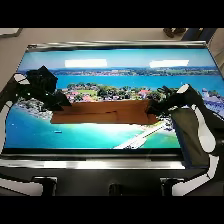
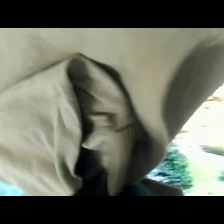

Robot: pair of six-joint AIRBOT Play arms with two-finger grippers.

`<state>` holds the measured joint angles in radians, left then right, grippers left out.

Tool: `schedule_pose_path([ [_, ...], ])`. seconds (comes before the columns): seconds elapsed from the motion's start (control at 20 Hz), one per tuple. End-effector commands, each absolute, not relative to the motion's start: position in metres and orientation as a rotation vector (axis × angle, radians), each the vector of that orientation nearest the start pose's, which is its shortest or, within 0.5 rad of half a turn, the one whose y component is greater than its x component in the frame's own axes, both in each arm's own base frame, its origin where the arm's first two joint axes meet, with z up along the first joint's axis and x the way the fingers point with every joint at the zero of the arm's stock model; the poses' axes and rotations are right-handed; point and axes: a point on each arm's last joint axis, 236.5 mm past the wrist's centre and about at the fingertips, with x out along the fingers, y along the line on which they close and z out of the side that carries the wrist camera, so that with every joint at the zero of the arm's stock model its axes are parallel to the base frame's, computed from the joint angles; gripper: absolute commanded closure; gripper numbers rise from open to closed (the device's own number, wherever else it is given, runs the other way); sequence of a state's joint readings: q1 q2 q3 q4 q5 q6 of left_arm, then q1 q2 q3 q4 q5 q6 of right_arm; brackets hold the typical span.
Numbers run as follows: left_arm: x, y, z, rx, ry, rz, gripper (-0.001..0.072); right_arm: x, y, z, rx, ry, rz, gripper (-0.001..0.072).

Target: Fold the shirts.

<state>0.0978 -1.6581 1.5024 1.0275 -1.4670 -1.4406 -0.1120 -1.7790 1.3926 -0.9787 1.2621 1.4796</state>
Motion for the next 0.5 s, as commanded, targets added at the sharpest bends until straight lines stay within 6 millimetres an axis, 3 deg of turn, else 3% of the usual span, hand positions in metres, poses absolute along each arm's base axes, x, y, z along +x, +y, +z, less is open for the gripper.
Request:
schedule_pose_path([
  [0.0, 0.408, -0.105, -0.007, -0.408, 1.531, -0.441, 0.0054, 0.420, 0.105, -0.083, 0.586, 1.567, 0.311, 0.0675],
  [0.05, 0.405, -0.115, -0.007, -0.388, 1.536, -0.461, 0.0202, 0.418, 0.110, -0.079, 0.573, 1.571, 0.326, 0.0677],
  [0.1, 0.402, -0.126, -0.007, -0.358, 1.539, -0.492, 0.0415, 0.418, 0.114, -0.073, 0.562, 1.561, 0.336, 0.0677],
  [0.15, 0.398, -0.141, -0.008, -0.312, 1.538, -0.538, 0.0566, 0.419, 0.115, -0.064, 0.556, 1.542, 0.342, 0.0677],
  [0.25, 0.394, -0.176, -0.013, -0.262, 1.513, -0.596, 0.0589, 0.422, 0.115, -0.037, 0.540, 1.480, 0.354, 0.0677],
  [0.35, 0.393, -0.223, -0.020, -0.262, 1.459, -0.651, 0.0675, 0.418, 0.116, -0.003, 0.534, 1.432, 0.364, 0.0677],
  [0.45, 0.394, -0.269, -0.032, -0.271, 1.410, -0.681, 0.0675, 0.404, 0.120, 0.031, 0.503, 1.399, 0.403, 0.0677],
])
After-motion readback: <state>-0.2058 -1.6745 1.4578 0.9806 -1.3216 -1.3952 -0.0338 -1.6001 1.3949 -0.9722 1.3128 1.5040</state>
